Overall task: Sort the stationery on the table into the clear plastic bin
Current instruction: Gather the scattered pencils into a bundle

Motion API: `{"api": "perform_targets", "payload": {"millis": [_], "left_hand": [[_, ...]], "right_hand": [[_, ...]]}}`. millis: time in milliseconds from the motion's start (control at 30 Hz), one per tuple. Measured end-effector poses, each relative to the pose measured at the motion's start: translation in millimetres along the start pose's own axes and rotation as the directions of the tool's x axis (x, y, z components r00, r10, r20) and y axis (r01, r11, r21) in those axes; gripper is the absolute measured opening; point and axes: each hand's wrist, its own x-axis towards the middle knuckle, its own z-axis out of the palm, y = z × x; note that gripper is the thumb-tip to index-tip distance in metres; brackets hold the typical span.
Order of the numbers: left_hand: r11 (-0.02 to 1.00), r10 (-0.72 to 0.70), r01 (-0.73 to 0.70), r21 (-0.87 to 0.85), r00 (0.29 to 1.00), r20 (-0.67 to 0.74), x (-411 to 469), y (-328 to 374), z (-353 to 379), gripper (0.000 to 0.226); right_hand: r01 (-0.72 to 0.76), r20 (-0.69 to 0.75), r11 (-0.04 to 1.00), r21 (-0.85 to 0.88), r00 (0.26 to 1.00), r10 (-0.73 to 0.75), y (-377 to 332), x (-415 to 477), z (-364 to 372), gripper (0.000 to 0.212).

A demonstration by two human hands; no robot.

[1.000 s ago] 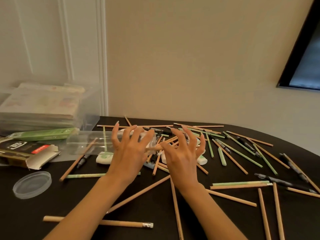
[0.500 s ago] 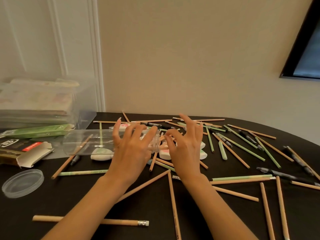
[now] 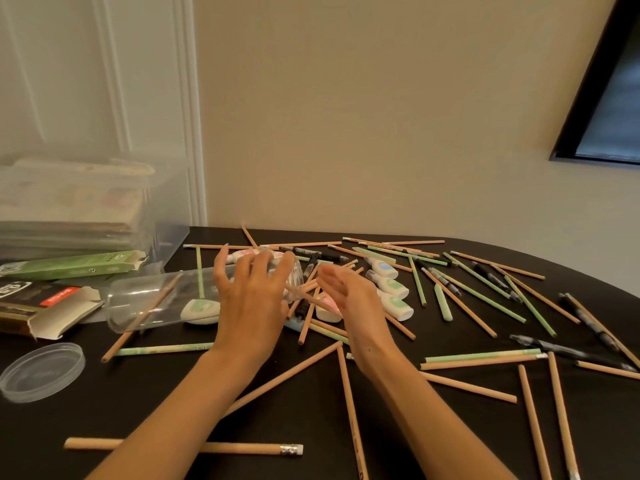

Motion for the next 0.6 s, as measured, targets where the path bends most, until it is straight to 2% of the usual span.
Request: {"api": "perform_targets", "payload": {"millis": [67,100,133,167,233,300,367,467,533,600], "left_hand": [[1.000,-0.002,0.002,-0.004,1.000,0.003,4.5,2.3,2.1,0.078],[1.000,0.001,-0.001,-0.014,1.000,-0.001,6.8,3.5,3.6,0.076],[1.000,0.000,-0.001,-0.021,1.000,-0.005,9.0,4.9,5.6,0.075],[1.000,-0.006,0.006,-0.027,1.000,0.000,10.7,5.8,8.8,0.074],[1.000,-0.017,0.019,-0.024,0.998,0.052,10.8,6.2,11.2,0.072],[1.000,-0.018,0.019,-0.007,0.993,0.119,9.2,5.8,8.7,0.069],[0.999,-0.010,0.015,-0.039,0.991,0.134,7.5,5.4,10.4,0.066],[0.998,-0.017,0.027,-0.060,0.987,0.158,8.7,6.7,6.7,0.067],[0.998,-0.013,0.024,-0.062,0.986,0.167,8.7,6.0,6.4,0.067],[0.998,0.006,0.003,-0.067,0.991,0.136,8.4,5.6,6.8,0.066]], "right_hand": [[0.022,0.026,0.985,0.169,0.999,-0.027,-6.2,-2.2,3.9,0.033],[0.019,0.010,0.972,0.236,1.000,-0.022,-8.3,-2.0,4.1,0.032],[0.042,-0.059,0.973,0.228,0.998,-0.029,-8.3,-0.2,0.8,0.031],[0.059,-0.150,0.987,0.152,0.988,-0.036,-7.5,2.6,-4.0,0.031],[0.068,-0.284,0.976,-0.205,0.951,-0.126,-2.3,7.1,-18.4,0.029],[0.015,-0.256,0.829,-0.560,0.948,-0.190,3.9,13.3,-34.1,0.027],[-0.038,-0.153,0.663,-0.747,0.981,-0.116,8.4,17.4,-40.2,0.024],[0.001,-0.028,0.468,-0.884,0.998,-0.055,11.0,16.5,-37.2,0.017],[0.068,0.027,0.359,-0.931,0.993,-0.117,11.0,15.3,-38.8,0.019],[0.166,0.104,0.251,-0.954,0.964,-0.243,11.5,13.2,-39.5,0.024]]}}
